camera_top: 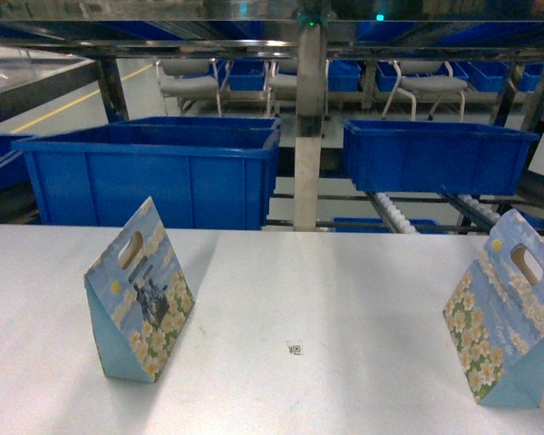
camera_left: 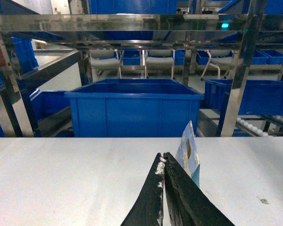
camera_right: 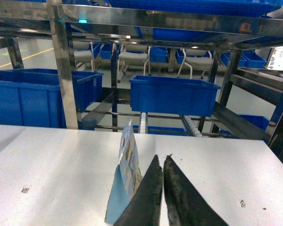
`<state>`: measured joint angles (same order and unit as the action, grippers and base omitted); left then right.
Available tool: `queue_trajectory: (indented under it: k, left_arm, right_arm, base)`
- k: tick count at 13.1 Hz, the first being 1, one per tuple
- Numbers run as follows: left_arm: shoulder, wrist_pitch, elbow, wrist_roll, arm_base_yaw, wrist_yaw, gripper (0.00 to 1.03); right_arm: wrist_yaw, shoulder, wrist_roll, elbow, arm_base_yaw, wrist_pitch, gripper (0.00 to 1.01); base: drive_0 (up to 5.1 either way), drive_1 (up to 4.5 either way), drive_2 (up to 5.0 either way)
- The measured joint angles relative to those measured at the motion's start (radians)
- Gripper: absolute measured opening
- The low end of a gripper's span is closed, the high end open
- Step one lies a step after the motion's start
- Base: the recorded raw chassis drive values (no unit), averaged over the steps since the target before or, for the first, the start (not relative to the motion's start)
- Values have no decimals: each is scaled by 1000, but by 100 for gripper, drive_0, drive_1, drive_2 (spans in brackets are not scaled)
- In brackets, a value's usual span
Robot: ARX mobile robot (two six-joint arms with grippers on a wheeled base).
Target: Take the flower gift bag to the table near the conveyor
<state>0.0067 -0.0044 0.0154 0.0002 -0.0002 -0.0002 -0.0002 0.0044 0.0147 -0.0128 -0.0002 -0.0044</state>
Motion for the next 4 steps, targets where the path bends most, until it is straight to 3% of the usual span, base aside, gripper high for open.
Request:
queue_trajectory:
  k: [1, 4]
  left_arm:
    - [0, 0, 0, 0, 0, 0, 6]
    - [0, 0, 0, 0, 0, 0, 49]
  right_arm:
    - [0, 0, 0, 0, 0, 0, 12]
    - [0, 0, 0, 0, 0, 0, 56]
  base:
    - [0, 0, 0]
    - [0, 0, 0]
